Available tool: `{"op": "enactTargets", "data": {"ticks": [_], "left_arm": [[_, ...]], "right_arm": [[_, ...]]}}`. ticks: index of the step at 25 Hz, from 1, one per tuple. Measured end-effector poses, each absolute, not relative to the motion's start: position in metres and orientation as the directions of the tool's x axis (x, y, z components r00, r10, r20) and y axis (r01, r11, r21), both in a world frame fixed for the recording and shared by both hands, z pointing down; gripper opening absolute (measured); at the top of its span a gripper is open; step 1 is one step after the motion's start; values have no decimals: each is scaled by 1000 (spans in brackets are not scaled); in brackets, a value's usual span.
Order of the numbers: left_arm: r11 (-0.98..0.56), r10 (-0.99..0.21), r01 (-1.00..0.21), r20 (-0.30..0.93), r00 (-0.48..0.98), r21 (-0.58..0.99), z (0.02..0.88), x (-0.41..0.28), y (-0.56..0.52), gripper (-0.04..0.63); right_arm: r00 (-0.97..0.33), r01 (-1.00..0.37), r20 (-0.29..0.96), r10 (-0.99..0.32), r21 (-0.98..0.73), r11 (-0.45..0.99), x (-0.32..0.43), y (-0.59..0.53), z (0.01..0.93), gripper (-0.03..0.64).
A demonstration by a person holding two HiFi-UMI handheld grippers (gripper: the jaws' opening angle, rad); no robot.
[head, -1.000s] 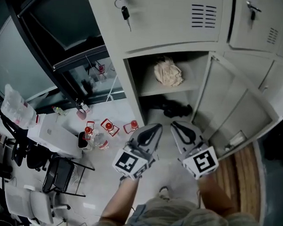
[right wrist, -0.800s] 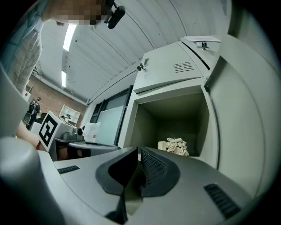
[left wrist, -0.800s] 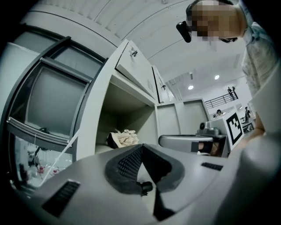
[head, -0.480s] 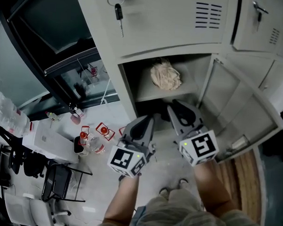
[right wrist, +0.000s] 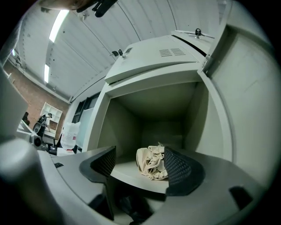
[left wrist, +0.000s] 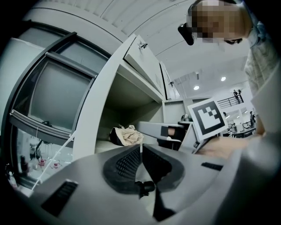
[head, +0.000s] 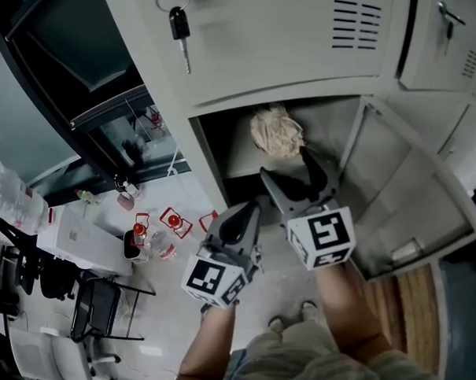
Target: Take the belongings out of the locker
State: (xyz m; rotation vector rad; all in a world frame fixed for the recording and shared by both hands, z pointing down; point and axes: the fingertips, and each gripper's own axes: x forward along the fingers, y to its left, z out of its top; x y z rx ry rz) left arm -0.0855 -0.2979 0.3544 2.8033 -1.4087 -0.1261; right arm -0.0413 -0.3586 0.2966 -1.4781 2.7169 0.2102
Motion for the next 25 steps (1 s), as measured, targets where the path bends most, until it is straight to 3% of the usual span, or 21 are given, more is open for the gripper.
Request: {"op": "enactTargets", "data": {"ticks": [6,25], "left_arm": [[-602,-798,-797,-68,598,46,356,-84,-299,5],[-621,-784,-781,-57,619,60,361,-82,-291,5]], "right_arm": [[-495,-868,-95,-863,90,488,-37,-386,296,385],[-368,-929,132,-920,-18,369,-23,-453,328,417]]}}
